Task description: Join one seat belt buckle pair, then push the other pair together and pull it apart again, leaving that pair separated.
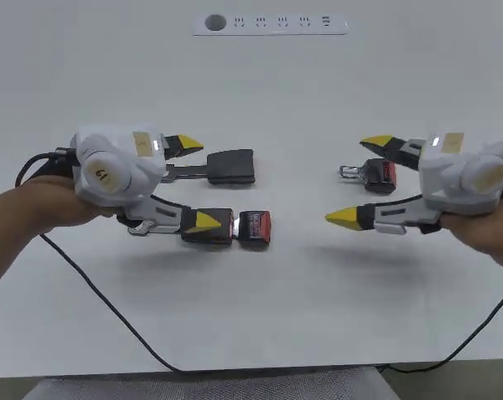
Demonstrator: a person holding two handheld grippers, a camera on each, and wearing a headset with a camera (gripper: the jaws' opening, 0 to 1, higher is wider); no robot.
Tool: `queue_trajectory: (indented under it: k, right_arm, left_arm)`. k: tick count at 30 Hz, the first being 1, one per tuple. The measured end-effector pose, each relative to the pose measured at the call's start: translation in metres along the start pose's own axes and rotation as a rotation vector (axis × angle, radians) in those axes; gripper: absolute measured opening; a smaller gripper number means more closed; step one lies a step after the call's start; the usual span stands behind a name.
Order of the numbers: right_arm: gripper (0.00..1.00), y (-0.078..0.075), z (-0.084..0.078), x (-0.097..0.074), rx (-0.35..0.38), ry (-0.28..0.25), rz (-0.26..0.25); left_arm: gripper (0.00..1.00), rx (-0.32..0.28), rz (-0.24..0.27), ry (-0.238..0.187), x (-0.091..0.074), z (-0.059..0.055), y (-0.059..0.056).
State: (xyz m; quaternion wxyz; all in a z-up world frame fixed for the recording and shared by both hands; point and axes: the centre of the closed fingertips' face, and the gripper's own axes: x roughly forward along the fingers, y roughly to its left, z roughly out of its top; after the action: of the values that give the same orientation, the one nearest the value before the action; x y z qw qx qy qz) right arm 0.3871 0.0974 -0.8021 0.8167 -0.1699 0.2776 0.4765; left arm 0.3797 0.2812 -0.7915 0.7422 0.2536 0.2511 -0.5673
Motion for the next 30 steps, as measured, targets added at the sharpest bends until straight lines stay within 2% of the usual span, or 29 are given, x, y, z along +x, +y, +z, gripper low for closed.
queue_trajectory:
  k: [1,3,5,7,11,14,23,24,25,26,27,28,30]
  right_arm:
    - [0.8,-0.008,-0.006,-0.003,0.008,0.013,-0.003]
    - [0.8,-0.012,-0.013,-0.006,0.016,0.029,0.012]
    - [0.8,-0.019,-0.022,-0.008,0.003,0.049,0.009]
    - [0.79,-0.022,-0.033,-0.008,0.032,0.08,0.027]
    - [0.76,-0.027,-0.047,-0.006,0.014,0.115,0.056]
    - [0.76,-0.032,-0.054,-0.005,0.035,0.125,0.067]
    - [0.73,-0.027,-0.067,0.001,0.005,0.171,0.132]
    - [0.72,-0.026,-0.068,0.003,0.001,0.175,0.138]
    - [0.71,-0.026,-0.065,0.005,-0.01,0.156,0.14]
    - [0.71,-0.026,-0.068,0.004,-0.012,0.167,0.141]
    - [0.71,-0.027,-0.067,0.005,-0.016,0.162,0.143]
    - [0.7,-0.027,-0.066,0.006,-0.017,0.16,0.145]
    - [0.67,-0.026,-0.066,0.006,-0.028,0.167,0.154]
  left_arm:
    - [0.69,-0.002,0.003,0.003,0.004,0.001,0.006]
    - [0.68,0.005,-0.009,0.008,0.009,0.001,0.011]
    - [0.67,0.018,-0.019,0.039,0.017,-0.005,0.015]
    - [0.67,0.02,-0.038,0.058,0.023,-0.009,0.015]
    - [0.66,0.031,-0.069,0.102,0.034,-0.021,0.017]
    - [0.64,0.054,-0.081,0.135,0.044,-0.03,0.02]
    - [0.58,0.022,-0.091,0.142,0.057,-0.034,0.027]
    - [0.57,0.026,-0.094,0.142,0.059,-0.035,0.026]
    - [0.55,0.036,-0.102,0.147,0.06,-0.037,0.026]
    - [0.54,0.042,-0.107,0.159,0.061,-0.039,0.026]
    - [0.54,0.023,-0.115,0.127,0.063,-0.034,0.023]
    - [0.54,0.021,-0.111,0.147,0.062,-0.036,0.024]
    - [0.52,0.021,-0.123,0.141,0.062,-0.035,0.022]
